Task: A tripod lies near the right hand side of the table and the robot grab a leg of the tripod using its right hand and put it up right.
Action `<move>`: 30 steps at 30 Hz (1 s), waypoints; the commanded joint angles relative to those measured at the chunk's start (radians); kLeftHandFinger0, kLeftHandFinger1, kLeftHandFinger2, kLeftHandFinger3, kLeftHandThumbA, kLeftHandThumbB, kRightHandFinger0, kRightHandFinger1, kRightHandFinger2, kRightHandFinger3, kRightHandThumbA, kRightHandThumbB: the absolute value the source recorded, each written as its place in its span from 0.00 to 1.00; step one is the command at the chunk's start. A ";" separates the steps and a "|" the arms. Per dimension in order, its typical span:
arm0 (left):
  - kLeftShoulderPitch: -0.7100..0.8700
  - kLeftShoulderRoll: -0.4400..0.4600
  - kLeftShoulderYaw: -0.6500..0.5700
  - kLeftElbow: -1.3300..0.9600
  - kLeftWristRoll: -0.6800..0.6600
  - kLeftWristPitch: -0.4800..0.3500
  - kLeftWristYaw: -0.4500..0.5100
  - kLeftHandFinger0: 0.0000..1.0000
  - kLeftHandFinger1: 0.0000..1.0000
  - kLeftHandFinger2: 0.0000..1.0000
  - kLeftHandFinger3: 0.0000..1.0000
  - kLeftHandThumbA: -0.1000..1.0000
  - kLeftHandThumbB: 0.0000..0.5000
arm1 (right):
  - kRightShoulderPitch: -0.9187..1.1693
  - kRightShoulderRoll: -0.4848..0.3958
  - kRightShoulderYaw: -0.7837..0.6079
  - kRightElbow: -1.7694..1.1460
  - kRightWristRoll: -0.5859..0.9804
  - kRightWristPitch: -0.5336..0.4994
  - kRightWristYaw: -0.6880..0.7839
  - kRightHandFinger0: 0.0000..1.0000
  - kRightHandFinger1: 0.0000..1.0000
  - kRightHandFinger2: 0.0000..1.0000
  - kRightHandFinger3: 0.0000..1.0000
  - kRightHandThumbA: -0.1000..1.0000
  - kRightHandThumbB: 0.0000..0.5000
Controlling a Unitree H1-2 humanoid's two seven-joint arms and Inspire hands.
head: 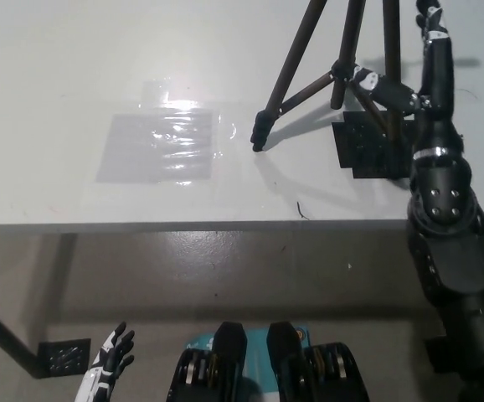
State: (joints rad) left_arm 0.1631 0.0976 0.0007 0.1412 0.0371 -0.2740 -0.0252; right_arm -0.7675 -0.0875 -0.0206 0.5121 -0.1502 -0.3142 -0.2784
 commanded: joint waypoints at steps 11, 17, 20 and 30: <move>0.016 0.009 0.008 -0.029 -0.052 -0.056 -0.026 1.00 1.00 1.00 1.00 1.00 0.22 | 0.691 -0.028 0.301 -1.337 0.014 -0.066 0.209 1.00 1.00 1.00 1.00 0.77 0.93; 0.027 0.012 -0.007 -0.048 -0.066 -0.060 -0.049 1.00 1.00 1.00 1.00 1.00 0.25 | 0.926 -0.047 0.355 -1.143 -0.089 -0.145 0.171 1.00 1.00 1.00 1.00 1.00 0.89; 0.037 0.020 -0.013 -0.065 -0.069 -0.062 -0.058 1.00 1.00 1.00 1.00 1.00 0.33 | 0.968 -0.089 0.397 -0.962 -0.094 -0.156 0.099 1.00 1.00 1.00 1.00 1.00 0.86; 0.002 0.022 -0.012 -0.113 -0.091 -0.010 -0.078 1.00 1.00 1.00 1.00 1.00 0.39 | 0.924 -0.017 0.326 -0.600 0.169 -0.059 0.165 1.00 1.00 1.00 1.00 1.00 0.86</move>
State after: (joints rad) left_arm 0.1873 0.1128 -0.0080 0.0773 -0.0153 -0.2787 -0.0759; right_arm 0.2185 -0.1355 0.3244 -0.1184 -0.1262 -0.3812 -0.1906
